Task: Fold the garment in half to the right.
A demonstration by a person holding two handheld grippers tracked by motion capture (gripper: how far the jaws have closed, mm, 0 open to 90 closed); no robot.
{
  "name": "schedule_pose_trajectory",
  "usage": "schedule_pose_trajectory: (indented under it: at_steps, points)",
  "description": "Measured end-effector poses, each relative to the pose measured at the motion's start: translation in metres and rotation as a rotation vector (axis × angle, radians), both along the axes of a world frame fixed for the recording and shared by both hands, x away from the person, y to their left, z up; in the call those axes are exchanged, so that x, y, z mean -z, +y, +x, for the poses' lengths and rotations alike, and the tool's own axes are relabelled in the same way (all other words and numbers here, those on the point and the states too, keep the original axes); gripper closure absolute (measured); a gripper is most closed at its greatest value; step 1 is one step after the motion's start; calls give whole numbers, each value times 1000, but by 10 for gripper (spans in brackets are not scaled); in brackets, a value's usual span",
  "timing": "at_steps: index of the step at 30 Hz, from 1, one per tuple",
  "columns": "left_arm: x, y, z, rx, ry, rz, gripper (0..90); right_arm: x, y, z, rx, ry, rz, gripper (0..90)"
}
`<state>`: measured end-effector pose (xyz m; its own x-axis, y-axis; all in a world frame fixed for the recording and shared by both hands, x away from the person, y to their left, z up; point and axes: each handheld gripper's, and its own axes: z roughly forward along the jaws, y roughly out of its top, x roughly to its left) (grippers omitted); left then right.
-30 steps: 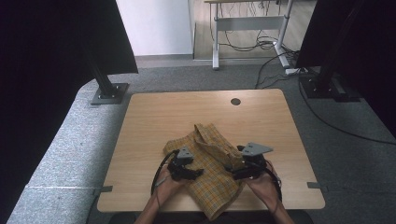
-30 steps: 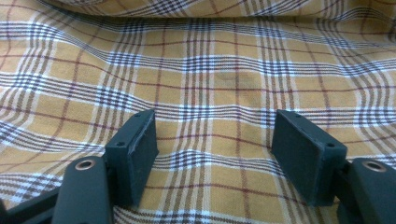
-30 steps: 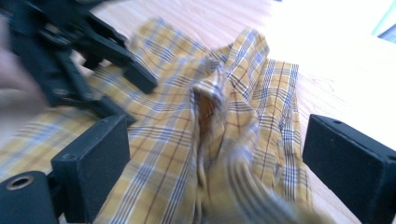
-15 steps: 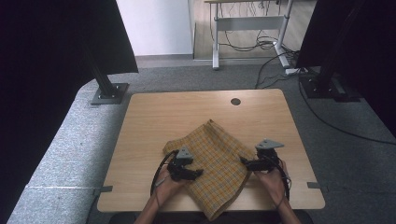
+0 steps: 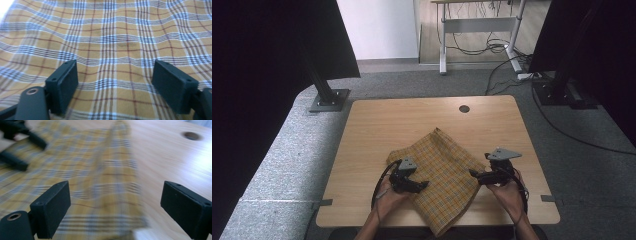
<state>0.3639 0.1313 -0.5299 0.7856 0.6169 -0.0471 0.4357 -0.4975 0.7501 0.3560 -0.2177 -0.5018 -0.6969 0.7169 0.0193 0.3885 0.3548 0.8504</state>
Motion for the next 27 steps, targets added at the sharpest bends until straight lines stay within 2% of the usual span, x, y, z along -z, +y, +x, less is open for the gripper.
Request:
schedule_pose_trajectory:
  at_steps: [2,5,7,10,12,15,19,23,27]
  points:
    - [-4,7,-1,-11,-11,-4,180,1,7,0,-53,11,-13,76]
    - [-9,24,-3,-46,-17,-38,165,7,14,2,-134,31,-34,77]
    - [-11,38,-3,-75,-22,-46,156,14,16,4,-184,66,-70,76]
    - [-10,61,-2,-143,-22,-53,148,30,17,9,-232,128,-144,69]
    - [-7,76,-2,-180,-8,-72,146,41,17,11,-254,172,-153,68]
    - [-2,93,-3,-227,-5,-59,146,52,18,13,-247,183,-140,71]
    - [5,107,-3,-271,-4,-26,146,54,21,10,-218,171,-158,82]
    - [13,112,-4,-290,5,13,145,53,24,4,-145,182,-170,89]
    - [18,113,-3,-294,11,48,145,54,24,-1,-76,187,-157,94]
